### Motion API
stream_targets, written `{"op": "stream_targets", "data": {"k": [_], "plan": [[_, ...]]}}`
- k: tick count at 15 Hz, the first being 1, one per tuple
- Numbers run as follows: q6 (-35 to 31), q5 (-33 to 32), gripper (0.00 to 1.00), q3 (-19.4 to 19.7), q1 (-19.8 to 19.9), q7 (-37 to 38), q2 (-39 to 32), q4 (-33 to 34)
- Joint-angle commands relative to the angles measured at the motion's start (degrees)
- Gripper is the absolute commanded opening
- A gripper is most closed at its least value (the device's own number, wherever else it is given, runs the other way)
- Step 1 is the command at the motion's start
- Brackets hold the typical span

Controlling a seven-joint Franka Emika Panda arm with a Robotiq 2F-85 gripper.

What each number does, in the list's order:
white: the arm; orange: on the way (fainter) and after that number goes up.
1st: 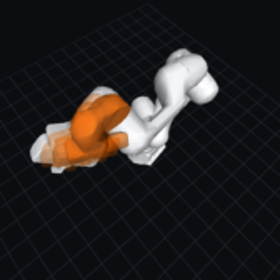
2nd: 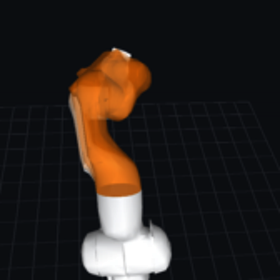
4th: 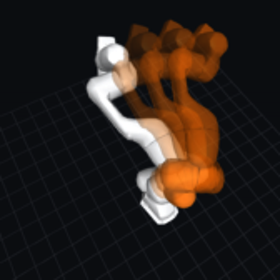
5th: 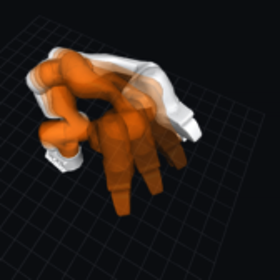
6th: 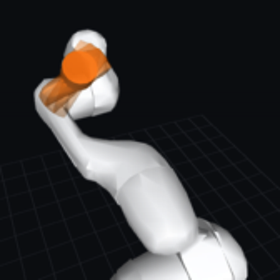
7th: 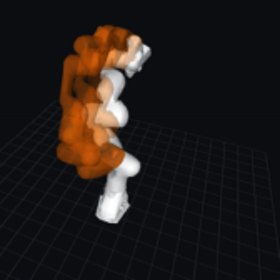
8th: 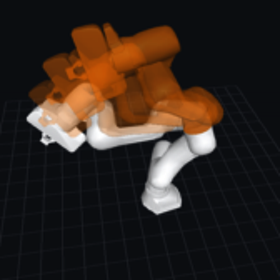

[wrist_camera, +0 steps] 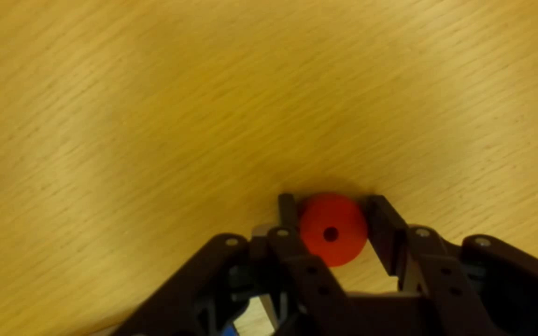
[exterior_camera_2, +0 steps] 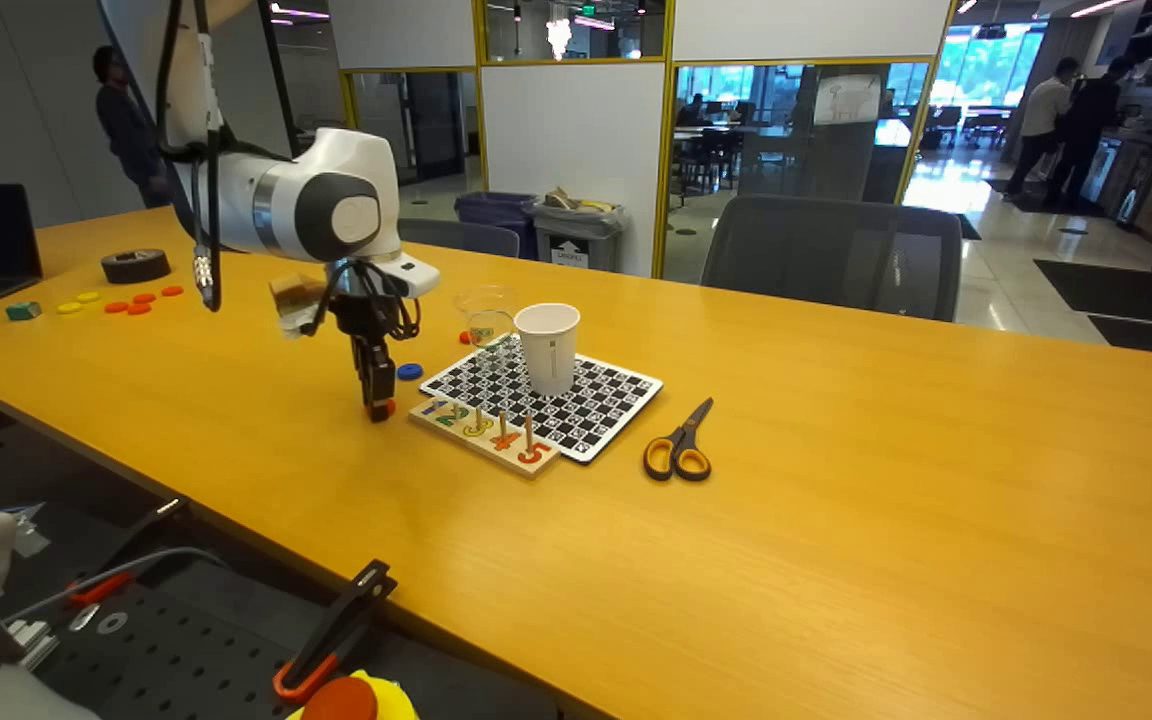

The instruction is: Pick the rings and put them in the cup

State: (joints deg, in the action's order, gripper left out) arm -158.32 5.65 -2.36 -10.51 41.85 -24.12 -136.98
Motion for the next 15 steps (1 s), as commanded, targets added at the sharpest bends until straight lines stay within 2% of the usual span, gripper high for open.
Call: {"op": "stream_targets", "data": {"k": [1, 6, 9, 13, 15], "plan": [[-0.01, -0.02, 0.21, 3.00, -2.08, 1.43, 3.58, -1.36], [2.38, -2.63, 0.20, 5.56, -1.87, 1.01, 14.41, -4.09], [1.68, -9.97, 0.20, 8.13, -1.58, 6.21, 19.62, -4.29], [1.51, -21.05, 0.20, 8.77, 2.23, 15.56, 21.19, -1.53], [1.37, -23.81, 0.20, 8.58, 4.48, 18.16, 19.89, 0.38]]}}
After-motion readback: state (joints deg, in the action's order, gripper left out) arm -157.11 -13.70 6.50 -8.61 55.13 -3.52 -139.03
